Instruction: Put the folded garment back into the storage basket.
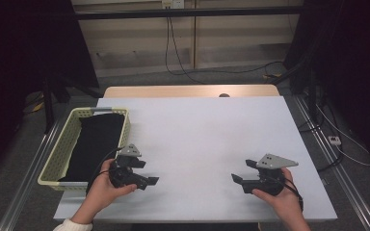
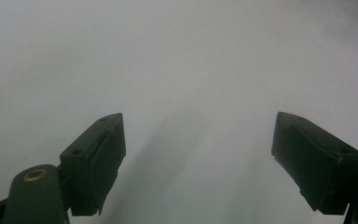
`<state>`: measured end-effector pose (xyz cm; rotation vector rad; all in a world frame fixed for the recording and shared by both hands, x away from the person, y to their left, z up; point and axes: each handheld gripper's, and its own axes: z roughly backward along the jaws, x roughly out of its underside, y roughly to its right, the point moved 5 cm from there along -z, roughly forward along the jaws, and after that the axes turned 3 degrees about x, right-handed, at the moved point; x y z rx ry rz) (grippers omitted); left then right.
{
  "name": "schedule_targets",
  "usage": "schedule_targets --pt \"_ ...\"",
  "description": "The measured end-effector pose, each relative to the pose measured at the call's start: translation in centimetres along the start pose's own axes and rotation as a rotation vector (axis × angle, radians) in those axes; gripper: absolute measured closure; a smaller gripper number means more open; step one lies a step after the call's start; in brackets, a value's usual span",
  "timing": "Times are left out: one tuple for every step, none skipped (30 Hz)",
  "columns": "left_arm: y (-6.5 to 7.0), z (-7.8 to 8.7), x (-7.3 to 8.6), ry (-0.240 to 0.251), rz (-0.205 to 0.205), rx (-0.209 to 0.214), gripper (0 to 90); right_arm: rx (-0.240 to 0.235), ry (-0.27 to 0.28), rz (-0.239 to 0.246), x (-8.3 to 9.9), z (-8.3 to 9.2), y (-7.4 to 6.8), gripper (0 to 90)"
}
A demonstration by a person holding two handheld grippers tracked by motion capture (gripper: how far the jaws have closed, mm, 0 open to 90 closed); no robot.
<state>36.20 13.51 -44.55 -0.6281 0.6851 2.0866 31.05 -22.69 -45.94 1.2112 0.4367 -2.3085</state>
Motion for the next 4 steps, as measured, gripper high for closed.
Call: schedule_targets --pt "0.00 -0.01 -0.02 0.002 0.002 -0.001 17.7 0.001 0.000 0.001 0.02 0.00 0.02 25.0" --pt "-0.01 0.00 -0.04 0.002 0.000 0.001 17.7 0.001 0.000 0.001 0.05 0.02 0.05 25.0" --pt "-0.03 0.03 -0.05 0.002 -0.001 0.000 17.6 0.001 -0.001 -0.001 0.07 0.04 0.05 25.0" --pt "-0.05 0.05 -0.07 0.003 -0.001 0.000 17.6 0.002 0.000 -0.003 0.10 0.06 0.06 25.0"
